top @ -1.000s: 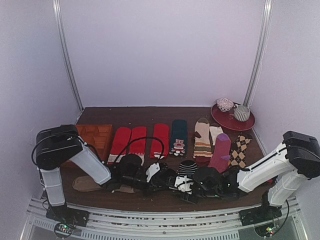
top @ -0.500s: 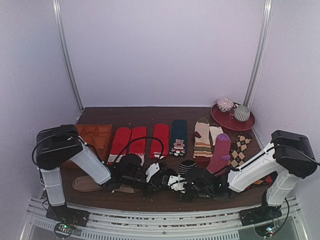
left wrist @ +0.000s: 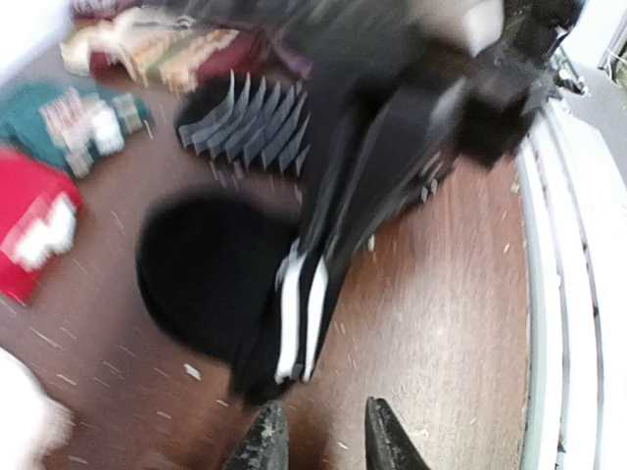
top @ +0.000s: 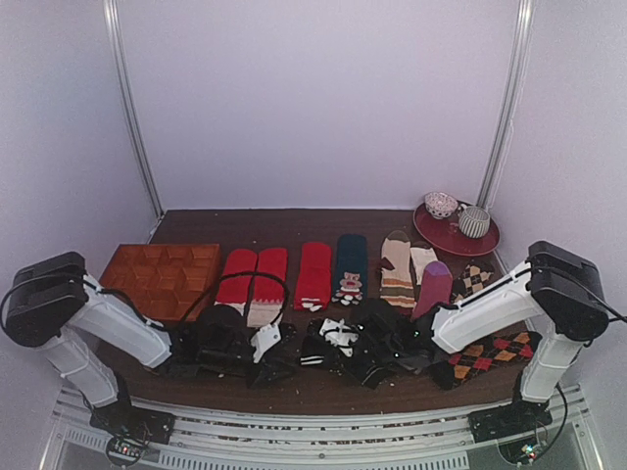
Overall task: Roll the socks
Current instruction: Roll the sock at the center of the board.
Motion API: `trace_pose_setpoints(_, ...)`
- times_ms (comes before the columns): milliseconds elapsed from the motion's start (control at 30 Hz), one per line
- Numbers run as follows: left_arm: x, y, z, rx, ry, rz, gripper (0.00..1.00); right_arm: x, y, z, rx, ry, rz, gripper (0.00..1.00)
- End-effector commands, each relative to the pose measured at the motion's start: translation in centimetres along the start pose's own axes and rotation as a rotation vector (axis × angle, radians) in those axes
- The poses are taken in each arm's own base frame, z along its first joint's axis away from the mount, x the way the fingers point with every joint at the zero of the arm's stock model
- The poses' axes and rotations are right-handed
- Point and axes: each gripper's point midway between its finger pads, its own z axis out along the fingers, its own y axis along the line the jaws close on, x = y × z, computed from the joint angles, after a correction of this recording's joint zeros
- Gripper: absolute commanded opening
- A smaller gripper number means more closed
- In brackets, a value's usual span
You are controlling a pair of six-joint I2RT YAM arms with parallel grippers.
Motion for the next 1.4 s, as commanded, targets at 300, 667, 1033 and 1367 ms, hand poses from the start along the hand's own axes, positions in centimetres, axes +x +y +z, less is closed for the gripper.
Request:
trace_pose_setpoints(300,-4.4,1.4,0.1,-0.096,-0.135,0.254,0.34,7.1,2.6,0.7,-0.31,0.43,0.47,0.07)
trace_pose_setpoints(667,-2.7,1.4,2.8,-0.051,-0.091,0.256,0.36,7.5,2.7,0.6,-0.343,0.447,0.497,0.07)
trace_pose_setpoints(1033,-0.5,0.3,3.7,0.027,-0.044,0.207,0.06,8.2,2.6,0.7,-0.344,0.456,0.494,0.09)
trace_pose_setpoints(1367,4.1,0.1,4.1,0.052,0.147,-0.033,0.0,4.0,0.2,-0.8,-0.22,0.228,0.373,0.34)
